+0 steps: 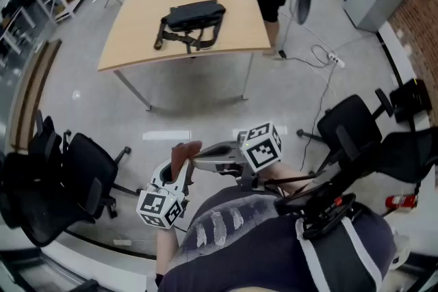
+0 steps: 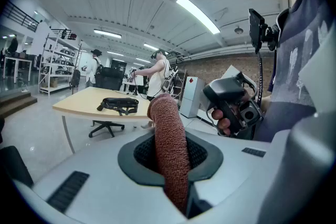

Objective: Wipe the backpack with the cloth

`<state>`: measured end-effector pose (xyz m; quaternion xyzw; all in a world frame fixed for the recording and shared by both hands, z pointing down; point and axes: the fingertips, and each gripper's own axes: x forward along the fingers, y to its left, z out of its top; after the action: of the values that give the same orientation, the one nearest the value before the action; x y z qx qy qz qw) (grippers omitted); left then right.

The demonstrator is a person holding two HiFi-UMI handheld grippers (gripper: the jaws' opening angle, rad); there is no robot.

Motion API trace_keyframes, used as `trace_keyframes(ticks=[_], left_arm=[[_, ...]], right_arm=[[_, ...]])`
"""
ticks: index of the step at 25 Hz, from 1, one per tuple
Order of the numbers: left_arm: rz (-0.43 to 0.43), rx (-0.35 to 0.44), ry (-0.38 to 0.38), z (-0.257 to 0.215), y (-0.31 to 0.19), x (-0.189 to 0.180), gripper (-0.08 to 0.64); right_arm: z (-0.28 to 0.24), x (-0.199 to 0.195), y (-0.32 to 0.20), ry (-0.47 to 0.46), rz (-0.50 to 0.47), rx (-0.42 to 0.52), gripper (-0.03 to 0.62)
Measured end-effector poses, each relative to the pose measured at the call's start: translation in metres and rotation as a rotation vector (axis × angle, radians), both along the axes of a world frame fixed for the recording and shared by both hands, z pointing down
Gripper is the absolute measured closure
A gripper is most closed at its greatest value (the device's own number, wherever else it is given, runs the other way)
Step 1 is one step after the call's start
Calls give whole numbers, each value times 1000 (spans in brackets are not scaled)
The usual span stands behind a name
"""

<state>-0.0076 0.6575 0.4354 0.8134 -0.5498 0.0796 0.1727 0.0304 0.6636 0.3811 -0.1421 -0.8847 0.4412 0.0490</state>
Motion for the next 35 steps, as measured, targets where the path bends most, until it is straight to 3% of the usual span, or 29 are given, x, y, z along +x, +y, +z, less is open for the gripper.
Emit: trace_keyframes(ticks=[2,4,7,10,14,17,19,22,27,35], left_arm=[[-60,11,23,2,-2,14,503],[-57,14,14,4,-3,33,503],[-14,21,-54,-2,-6,49,503],[-7,46,-78,-6,-16,44,503],[23,35,-68,-10,-21,48,503],[28,4,-14,-13,1,68,503],[15,10,-9,-14,-6,63,503],[-10,18,-22,-18,-30,61,503],[-39,-6,-32,-22,-73,89,503],[-175,-4,-39,10,-170,84,503]], right_arm=[[-4,3,-1,-1,-94,-30,591],[-7,9,0,-13,-134,-52,591],[-12,16,5,-37,-138,-38,591],[-12,9,3,-52,-149,4,591],[-20,18,0,-74,-109,88,591],[-17,44,19,-32,-63,112,591],[-18,41,16,-14,-62,119,591],[-21,41,-6,-27,-89,138,591],[-32,75,-54,-26,-114,120,591],[17,97,-156,-18,-220,62,591]])
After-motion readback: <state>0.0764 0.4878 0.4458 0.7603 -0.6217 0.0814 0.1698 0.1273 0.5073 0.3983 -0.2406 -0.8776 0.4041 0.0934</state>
